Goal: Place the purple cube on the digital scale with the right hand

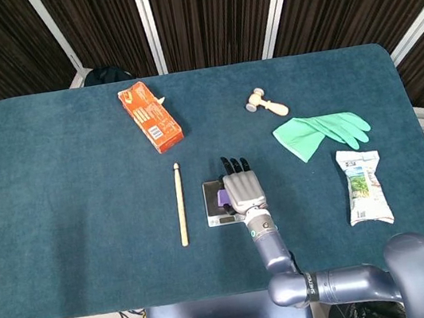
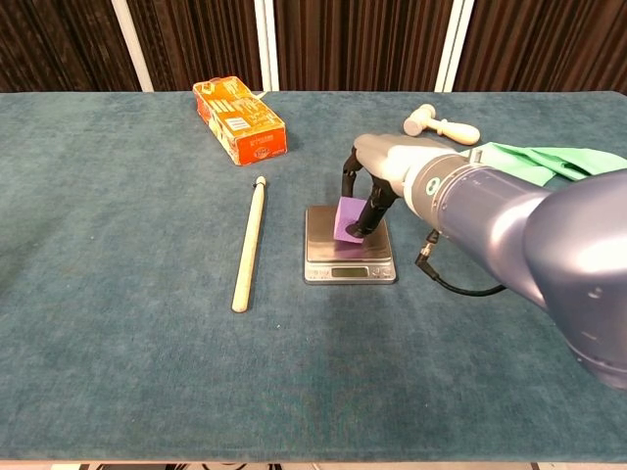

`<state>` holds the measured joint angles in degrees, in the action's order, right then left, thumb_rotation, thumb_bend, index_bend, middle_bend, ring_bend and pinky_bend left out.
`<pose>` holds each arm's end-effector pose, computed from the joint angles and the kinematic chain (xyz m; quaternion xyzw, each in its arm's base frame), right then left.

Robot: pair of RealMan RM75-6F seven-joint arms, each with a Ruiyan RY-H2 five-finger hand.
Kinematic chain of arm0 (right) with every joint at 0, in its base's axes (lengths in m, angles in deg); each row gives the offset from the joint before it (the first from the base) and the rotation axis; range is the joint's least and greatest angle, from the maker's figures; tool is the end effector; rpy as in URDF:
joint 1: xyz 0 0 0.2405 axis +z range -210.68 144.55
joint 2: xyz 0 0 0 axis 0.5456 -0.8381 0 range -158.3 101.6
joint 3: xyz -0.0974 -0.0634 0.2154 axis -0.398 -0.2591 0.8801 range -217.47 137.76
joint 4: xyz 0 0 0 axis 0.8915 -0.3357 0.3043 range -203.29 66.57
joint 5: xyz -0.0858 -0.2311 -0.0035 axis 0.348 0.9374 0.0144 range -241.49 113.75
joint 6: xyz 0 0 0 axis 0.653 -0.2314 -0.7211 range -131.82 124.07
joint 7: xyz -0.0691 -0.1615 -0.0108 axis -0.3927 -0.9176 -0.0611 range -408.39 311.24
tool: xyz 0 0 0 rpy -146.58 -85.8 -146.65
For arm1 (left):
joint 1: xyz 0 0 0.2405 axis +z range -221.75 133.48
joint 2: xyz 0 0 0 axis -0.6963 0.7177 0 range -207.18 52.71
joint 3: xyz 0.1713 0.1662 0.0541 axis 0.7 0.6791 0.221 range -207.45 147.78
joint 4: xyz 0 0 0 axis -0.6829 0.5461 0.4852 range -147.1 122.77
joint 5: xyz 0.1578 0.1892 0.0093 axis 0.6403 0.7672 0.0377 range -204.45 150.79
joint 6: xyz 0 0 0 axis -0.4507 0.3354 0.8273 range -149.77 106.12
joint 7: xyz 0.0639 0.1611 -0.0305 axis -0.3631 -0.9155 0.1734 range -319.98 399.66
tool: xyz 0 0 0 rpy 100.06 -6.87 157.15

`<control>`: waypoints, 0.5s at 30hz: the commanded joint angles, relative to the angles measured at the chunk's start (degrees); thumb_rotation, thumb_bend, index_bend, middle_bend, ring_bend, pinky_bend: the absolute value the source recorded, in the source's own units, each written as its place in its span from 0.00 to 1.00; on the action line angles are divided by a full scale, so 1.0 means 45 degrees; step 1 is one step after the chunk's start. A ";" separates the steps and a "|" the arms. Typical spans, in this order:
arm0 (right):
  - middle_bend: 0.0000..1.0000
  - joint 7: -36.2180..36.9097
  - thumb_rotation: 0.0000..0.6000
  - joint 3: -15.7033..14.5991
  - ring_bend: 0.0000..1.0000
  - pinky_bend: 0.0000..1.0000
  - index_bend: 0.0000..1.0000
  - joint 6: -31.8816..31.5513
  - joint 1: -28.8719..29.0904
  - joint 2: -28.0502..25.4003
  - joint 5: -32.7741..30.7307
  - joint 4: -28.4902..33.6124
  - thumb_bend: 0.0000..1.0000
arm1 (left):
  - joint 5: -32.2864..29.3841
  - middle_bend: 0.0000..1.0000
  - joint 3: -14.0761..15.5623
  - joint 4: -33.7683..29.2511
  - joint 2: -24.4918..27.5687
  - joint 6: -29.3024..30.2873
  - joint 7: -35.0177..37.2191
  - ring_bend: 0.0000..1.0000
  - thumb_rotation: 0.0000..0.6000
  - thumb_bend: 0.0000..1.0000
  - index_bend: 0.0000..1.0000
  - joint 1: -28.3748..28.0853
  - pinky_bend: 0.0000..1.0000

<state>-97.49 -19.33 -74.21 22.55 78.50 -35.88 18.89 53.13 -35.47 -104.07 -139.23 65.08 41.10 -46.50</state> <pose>-0.0314 -0.3603 -0.1184 0.6845 -0.4613 0.3103 0.4715 -0.3393 0.2117 0.1551 -0.5392 -0.3903 -0.3785 0.6431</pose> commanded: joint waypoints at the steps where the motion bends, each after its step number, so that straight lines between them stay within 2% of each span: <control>1: 0.00 -0.0259 1.00 -0.0054 0.00 0.00 0.31 -0.0057 0.0086 0.0034 -0.0117 0.0076 0.41 | -0.0009 0.00 -0.0003 -0.0004 -0.0001 0.0003 -0.0008 0.00 1.00 0.25 0.08 0.0002 0.00; 3: 0.00 -0.0395 1.00 0.0008 0.00 0.00 0.14 -0.0044 0.0131 0.0044 -0.0342 0.0120 0.41 | -0.0010 0.00 -0.0004 -0.0009 -0.0002 0.0003 -0.0007 0.00 1.00 0.25 0.08 0.0002 0.00; 6: 0.00 -0.0533 1.00 0.0079 0.00 0.00 0.01 0.0026 0.0189 0.0020 -0.0592 0.0161 0.41 | -0.0009 0.00 0.0001 -0.0014 0.0009 -0.0005 0.0002 0.00 1.00 0.25 0.08 0.0003 0.00; 15: 0.00 -0.0905 1.00 0.0001 0.00 0.00 0.00 -0.0229 0.0120 -0.0637 -0.0807 0.1114 0.41 | -0.0001 0.00 0.0013 0.0000 0.0043 -0.0029 0.0055 0.00 1.00 0.25 0.08 0.0004 0.00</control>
<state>-101.49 -19.13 -74.72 23.41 76.52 -39.80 22.75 53.12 -35.41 -104.07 -139.03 64.95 41.34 -46.48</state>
